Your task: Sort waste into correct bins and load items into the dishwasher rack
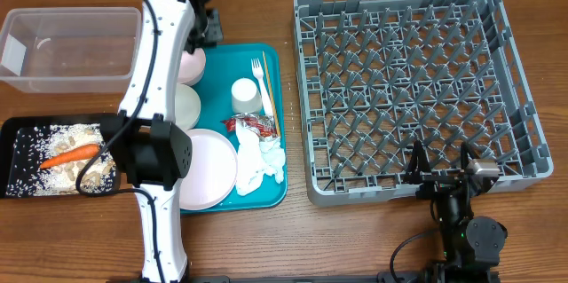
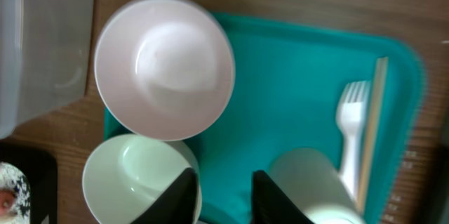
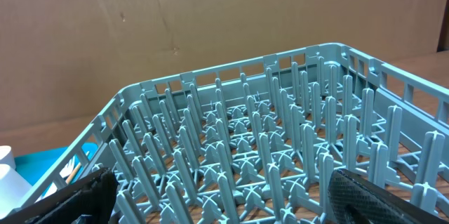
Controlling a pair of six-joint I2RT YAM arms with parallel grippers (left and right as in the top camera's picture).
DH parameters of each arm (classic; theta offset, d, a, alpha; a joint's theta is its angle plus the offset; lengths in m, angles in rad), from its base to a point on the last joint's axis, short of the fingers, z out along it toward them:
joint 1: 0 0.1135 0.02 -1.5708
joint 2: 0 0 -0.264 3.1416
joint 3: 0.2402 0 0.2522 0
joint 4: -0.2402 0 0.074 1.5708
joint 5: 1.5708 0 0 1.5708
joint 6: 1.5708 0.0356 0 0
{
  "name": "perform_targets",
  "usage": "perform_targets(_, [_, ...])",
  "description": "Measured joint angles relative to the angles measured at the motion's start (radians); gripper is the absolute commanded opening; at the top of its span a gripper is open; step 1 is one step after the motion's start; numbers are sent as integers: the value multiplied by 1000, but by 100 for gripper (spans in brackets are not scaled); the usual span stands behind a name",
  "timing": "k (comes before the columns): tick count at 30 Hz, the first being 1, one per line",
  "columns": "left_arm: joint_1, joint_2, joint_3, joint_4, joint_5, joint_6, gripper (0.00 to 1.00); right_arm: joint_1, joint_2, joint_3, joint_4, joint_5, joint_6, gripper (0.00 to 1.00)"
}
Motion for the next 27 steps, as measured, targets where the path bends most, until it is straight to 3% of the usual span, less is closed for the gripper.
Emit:
perform_targets(3, [0,0,148,-92,77,-6,82,0,0,0,-1,0,0,100])
perform_targets(4, [0,0,194,-126,104,-1,100,0,0,0,0,0,0,100])
perform_targets(8, [0,-4,293,-188,208,8,100,0,0,0,0,0,1,100])
perform_targets(16, [-1,-42,275,-188,418,31,100,0,0,0,0,0,1,100])
perform_targets(21, [-4,-213,68,-193,439,43,100,0,0,0,-1,0,0,100])
perform_targets(27, [-27,-511,-301,-193,326,43,100,0,0,0,0,0,0,100])
